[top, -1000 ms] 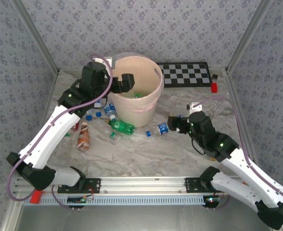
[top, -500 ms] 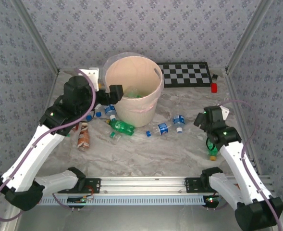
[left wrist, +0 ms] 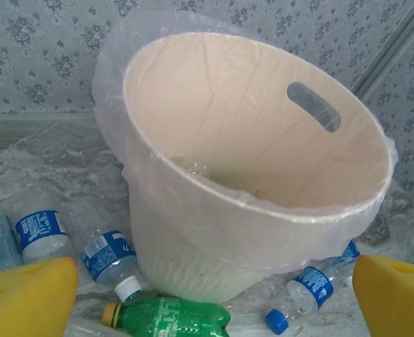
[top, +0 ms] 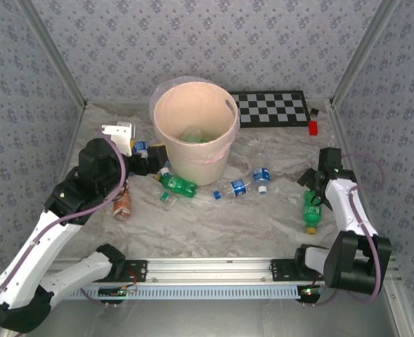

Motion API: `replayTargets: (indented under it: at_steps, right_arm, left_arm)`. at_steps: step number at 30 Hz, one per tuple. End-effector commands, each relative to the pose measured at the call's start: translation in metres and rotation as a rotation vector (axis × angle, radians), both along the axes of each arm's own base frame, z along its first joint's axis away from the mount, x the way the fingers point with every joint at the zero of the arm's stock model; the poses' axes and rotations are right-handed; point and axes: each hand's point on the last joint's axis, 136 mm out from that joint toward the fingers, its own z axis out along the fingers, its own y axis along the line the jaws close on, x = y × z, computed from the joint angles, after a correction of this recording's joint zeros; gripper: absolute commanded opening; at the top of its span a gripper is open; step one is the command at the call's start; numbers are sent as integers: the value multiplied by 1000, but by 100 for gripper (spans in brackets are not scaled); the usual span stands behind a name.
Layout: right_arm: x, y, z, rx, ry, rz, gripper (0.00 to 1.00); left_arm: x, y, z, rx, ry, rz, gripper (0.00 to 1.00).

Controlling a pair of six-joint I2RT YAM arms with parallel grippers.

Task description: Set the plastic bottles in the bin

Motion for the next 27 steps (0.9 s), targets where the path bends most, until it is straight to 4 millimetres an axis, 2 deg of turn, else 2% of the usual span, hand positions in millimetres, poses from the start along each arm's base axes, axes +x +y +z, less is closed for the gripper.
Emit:
replayTargets:
  at_steps: [1, 4, 8, 16, 20, 27]
  right_arm:
    - [2, 8, -11, 46, 24, 39, 100]
    - [1, 9, -21, 64, 74, 53, 100]
    - [1, 11, -32, 68, 118, 72, 100]
    - [-7, 20, -53, 89, 203, 76, 89]
    - [-6, 25, -61, 104, 237, 85, 79]
    - [-11, 35, -67, 112, 289, 130, 81]
  left_arm:
    - [-4, 7, 7, -9, -44, 16, 100]
    - [-9, 4, 3, -30, -35, -8, 100]
    - [-14, 10, 0, -36, -32, 7, 100]
    - [-22, 19, 0, -45, -31, 25, 100]
    - [-25, 23, 1, -53, -26, 32, 100]
    - [-32, 26, 8, -53, -15, 29, 100]
